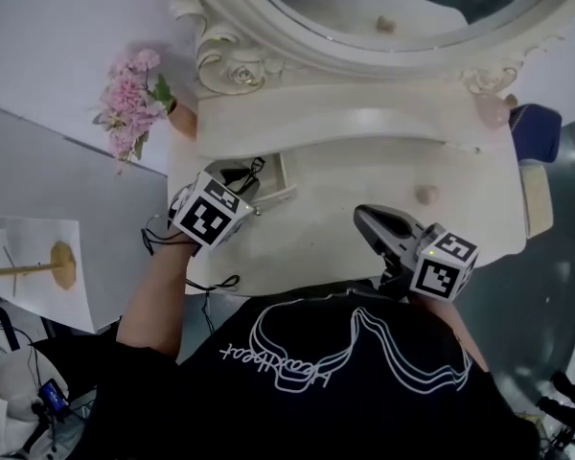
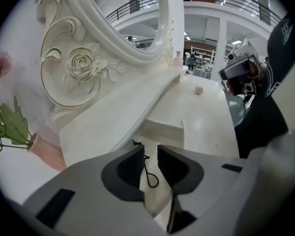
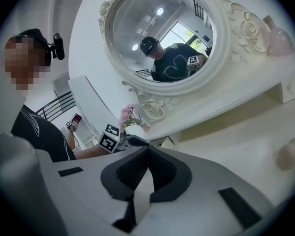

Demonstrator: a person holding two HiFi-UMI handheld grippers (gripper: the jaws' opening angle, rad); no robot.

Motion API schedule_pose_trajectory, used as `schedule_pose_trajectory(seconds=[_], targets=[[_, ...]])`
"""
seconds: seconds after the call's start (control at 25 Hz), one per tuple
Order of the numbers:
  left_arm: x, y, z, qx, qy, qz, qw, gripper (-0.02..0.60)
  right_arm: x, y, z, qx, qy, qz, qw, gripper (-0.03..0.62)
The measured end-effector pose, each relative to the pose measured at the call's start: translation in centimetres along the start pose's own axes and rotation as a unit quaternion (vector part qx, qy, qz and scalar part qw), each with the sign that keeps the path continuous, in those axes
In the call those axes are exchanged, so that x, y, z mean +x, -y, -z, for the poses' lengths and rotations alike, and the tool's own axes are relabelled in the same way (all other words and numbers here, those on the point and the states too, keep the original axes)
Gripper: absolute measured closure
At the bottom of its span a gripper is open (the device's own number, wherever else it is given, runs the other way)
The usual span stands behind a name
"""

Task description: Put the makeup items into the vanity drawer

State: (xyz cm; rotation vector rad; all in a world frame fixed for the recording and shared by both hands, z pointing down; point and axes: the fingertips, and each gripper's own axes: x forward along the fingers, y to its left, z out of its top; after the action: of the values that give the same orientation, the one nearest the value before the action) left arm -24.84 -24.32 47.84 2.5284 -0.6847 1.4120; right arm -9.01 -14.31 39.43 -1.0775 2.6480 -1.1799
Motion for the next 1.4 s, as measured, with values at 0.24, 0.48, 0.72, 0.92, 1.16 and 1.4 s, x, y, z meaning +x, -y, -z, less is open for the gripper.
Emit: schedule_pose_trajectory(seconds=[0.24, 0.48, 0.72, 0.92, 1.16, 1.4], targets=[[-1.0, 0.8, -1.0, -0.002, 0.032, -0.001, 0.9995, 0.485, -0.1, 0.6, 0.1, 0.002, 0.005, 0.003, 1.000, 0.591], [-3.3, 2.7, -4.9, -0.018, 0.109, 0.019, 0.9937, 0.471, -0.9, 0.8, -0.5, 0.001, 0.013, 0.008, 1.000, 0.591], [-5.2, 6.2, -10.6, -0.024, 0.188, 0.048, 0.9808, 0.462, -3.4, 1.6, -1.6, -0.004, 0.030, 0.016, 0.999, 0.591], [-5.5, 9.6, -14.7, -0.028, 0.229, 0.064, 0.9709, 0.460, -6.9, 2.5, -1.9, 0.001, 0.044, 0.027, 0.999, 0.591], [-5.6, 14.3, -19.2, -0.058, 0.290, 0.109, 0.9491, 0.491, -11.3, 3.8, -2.1, 0.009, 0.066, 0.042, 0.997, 0.591], [-3.8, 19.7, -22.9, -0.032, 0.300, 0.155, 0.9407, 0.455, -15.7, 5.3, -2.2, 0.022, 0.086, 0.064, 0.994, 0.591]])
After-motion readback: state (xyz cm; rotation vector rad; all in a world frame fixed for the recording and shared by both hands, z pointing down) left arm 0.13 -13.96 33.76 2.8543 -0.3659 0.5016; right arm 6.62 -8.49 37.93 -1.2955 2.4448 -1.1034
